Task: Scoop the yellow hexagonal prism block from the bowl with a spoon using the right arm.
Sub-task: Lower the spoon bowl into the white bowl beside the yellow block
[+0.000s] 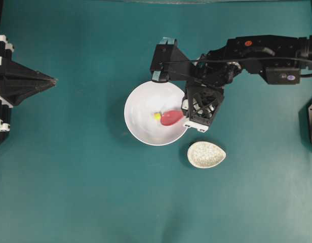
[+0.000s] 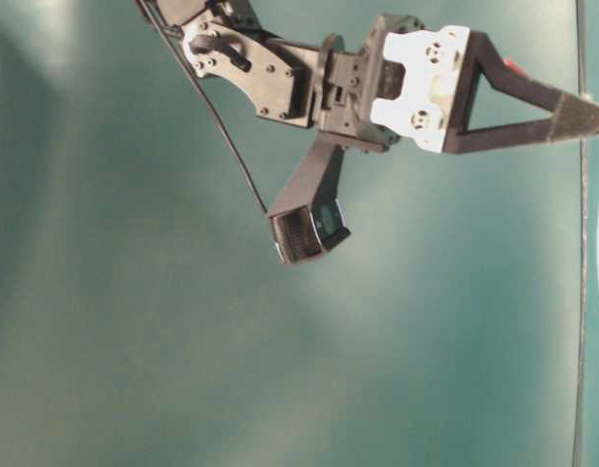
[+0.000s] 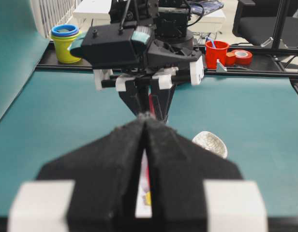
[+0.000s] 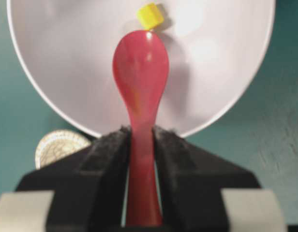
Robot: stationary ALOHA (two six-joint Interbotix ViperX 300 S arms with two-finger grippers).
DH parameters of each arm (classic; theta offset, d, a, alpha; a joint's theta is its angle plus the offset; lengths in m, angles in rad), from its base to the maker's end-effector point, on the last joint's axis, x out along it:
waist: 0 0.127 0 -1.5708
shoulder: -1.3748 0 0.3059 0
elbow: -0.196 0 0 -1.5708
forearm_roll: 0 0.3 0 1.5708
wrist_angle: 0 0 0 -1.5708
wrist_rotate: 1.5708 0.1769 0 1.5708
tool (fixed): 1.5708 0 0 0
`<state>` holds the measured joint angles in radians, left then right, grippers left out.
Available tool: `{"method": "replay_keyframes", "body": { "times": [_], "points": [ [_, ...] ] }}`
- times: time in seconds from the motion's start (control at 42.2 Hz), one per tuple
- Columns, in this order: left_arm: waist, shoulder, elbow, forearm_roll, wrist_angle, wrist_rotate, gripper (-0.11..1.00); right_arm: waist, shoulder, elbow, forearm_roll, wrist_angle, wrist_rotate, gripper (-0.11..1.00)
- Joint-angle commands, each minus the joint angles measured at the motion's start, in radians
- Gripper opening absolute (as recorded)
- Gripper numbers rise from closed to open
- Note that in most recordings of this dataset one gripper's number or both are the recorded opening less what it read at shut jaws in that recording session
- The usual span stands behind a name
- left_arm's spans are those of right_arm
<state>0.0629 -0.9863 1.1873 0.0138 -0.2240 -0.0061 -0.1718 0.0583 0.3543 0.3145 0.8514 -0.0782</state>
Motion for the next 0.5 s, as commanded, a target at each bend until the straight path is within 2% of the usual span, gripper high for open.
{"method": "replay_keyframes", "body": {
  "times": [0.0,0.474],
  "points": [
    [0.003,0.009,-0.009,0.003,-0.008,-0.002,0.0,0.002,-0.011,-0.028,-0.002,-0.025,0.0,0.22],
    [0.003,0.008,-0.009,0.003,-0.008,-0.003,0.0,0.011,0.034,-0.074,-0.012,-0.123,-0.015,0.22]
  ]
}}
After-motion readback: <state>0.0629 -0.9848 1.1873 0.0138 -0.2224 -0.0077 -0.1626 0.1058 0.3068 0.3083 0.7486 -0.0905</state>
